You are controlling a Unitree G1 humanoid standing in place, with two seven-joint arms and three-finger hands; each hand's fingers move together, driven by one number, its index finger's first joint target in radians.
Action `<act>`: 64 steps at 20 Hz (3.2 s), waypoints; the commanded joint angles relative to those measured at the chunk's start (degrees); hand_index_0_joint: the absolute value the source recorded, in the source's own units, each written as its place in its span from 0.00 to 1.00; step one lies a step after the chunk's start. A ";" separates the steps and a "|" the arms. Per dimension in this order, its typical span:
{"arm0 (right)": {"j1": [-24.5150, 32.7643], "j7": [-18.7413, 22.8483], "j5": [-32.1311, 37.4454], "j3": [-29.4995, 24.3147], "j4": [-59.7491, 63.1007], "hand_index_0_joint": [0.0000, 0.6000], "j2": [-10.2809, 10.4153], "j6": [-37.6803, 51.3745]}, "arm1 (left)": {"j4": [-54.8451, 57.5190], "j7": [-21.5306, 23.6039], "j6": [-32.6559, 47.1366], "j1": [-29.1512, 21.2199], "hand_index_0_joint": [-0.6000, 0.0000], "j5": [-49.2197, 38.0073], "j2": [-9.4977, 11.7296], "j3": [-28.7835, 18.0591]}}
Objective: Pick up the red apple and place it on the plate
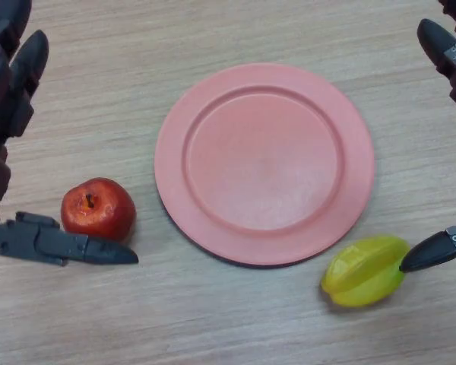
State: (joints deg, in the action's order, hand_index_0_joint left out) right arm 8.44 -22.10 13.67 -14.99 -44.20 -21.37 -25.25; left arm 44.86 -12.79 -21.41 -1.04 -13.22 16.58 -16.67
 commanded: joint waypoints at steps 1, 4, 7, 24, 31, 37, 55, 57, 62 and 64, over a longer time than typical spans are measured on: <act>0.60 1.48 4.29 -2.21 -2.89 0.00 -1.40 4.70 | 0.86 0.41 8.26 -0.88 1.00 -0.43 2.15 -6.09; 0.38 1.19 5.86 -3.02 -3.71 0.00 -1.41 2.83 | 0.87 1.18 9.56 -0.18 1.00 0.03 1.60 -5.32; -1.06 1.39 5.13 -1.81 -3.66 0.00 -0.22 3.64 | -1.54 1.40 11.08 -0.09 1.00 1.90 1.65 -4.62; -2.74 3.00 4.98 -2.21 -3.36 0.00 0.86 3.93 | -28.98 -5.02 23.12 3.05 0.08 32.57 1.05 7.39; -4.63 2.72 5.04 -5.72 -5.36 0.00 0.81 4.20 | -5.24 -16.05 5.64 0.74 0.00 40.40 -0.26 10.28; -6.62 1.64 5.83 -9.07 -6.74 0.00 1.05 5.03 | -17.21 -6.60 6.80 -14.82 0.00 38.72 -4.71 24.23; -1.07 2.13 3.53 -10.12 -3.85 0.00 -3.47 3.15 | -17.44 3.82 13.35 -14.48 1.00 45.36 -5.70 22.83; 0.96 3.62 4.06 -8.15 -3.14 0.00 -4.03 2.02 | -14.47 0.95 14.77 -11.61 1.00 38.33 -4.39 18.36; 2.97 4.72 4.25 -4.05 -3.37 0.00 -3.45 0.45 | -2.63 1.42 -1.61 -7.37 1.00 3.98 -1.43 3.57; 2.96 4.23 3.45 -3.00 -2.88 0.00 -2.80 3.06 | -0.27 4.97 -5.71 -6.93 1.00 -4.16 1.26 -0.68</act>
State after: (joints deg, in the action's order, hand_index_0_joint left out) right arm 9.91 -18.90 17.07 -15.44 -44.39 -22.72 -30.55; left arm 41.30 -8.27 -32.03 -6.94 -16.71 16.59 -14.61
